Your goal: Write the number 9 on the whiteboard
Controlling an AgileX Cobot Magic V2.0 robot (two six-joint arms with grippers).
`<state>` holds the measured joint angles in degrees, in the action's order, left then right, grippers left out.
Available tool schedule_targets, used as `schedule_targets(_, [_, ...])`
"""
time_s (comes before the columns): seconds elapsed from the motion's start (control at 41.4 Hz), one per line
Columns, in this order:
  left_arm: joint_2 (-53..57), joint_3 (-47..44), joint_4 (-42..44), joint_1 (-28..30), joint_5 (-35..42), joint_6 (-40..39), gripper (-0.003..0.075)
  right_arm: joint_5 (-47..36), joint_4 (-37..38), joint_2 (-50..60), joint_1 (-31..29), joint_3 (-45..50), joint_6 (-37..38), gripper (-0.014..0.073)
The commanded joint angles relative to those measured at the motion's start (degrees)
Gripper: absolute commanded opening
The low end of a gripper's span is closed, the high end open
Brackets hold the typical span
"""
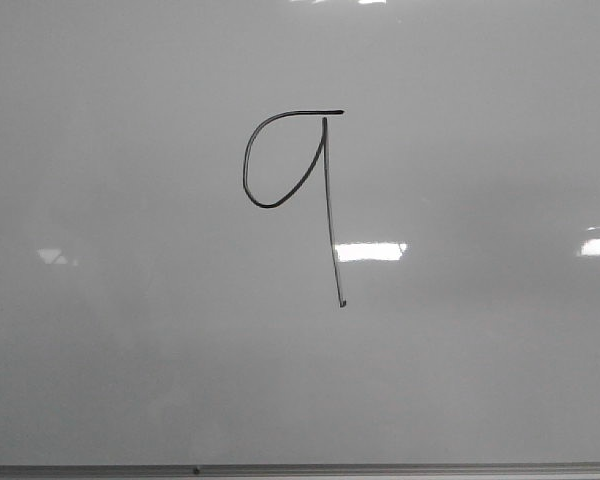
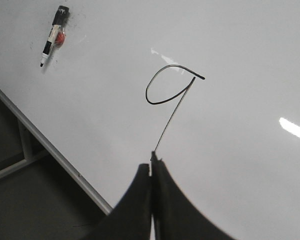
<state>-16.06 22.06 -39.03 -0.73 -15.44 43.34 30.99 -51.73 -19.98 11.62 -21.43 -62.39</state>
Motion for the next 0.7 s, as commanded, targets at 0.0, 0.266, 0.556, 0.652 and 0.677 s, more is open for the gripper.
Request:
schedule_targets(0.0, [-0.4,1.5,-1.5,0.0,3.2,-0.7,-0.0019,-2.5,-2.2,-0.4,-0.3,-1.5,0.0,-0.0067])
schedule_targets(0.266, [-0.4,1.5,-1.5,0.0,3.2,-0.7,-0.0019,-2.5,-2.2,-0.4,-0.3,-1.5,0.0,-0.0067])
schedule_targets(0.556, [-0.4,0.9,-1.5,0.0,4.1,-0.7,-0.0019,-2.5,-2.2,-0.4,-0.3,-1.5,0.0,-0.0067])
schedule_targets(0.652, [0.0,-0.1,3.9,0.0,4.9,-5.9,-0.0019,-2.5,-2.2,-0.4,-0.3,-1.5,0.0,-0.0067])
schedule_targets(0.677, [0.3,-0.4,8.0,0.0,4.9,-10.6,-0.0019,-2.5,-2.2,-0.4,-0.3,-1.5,0.0,-0.0067])
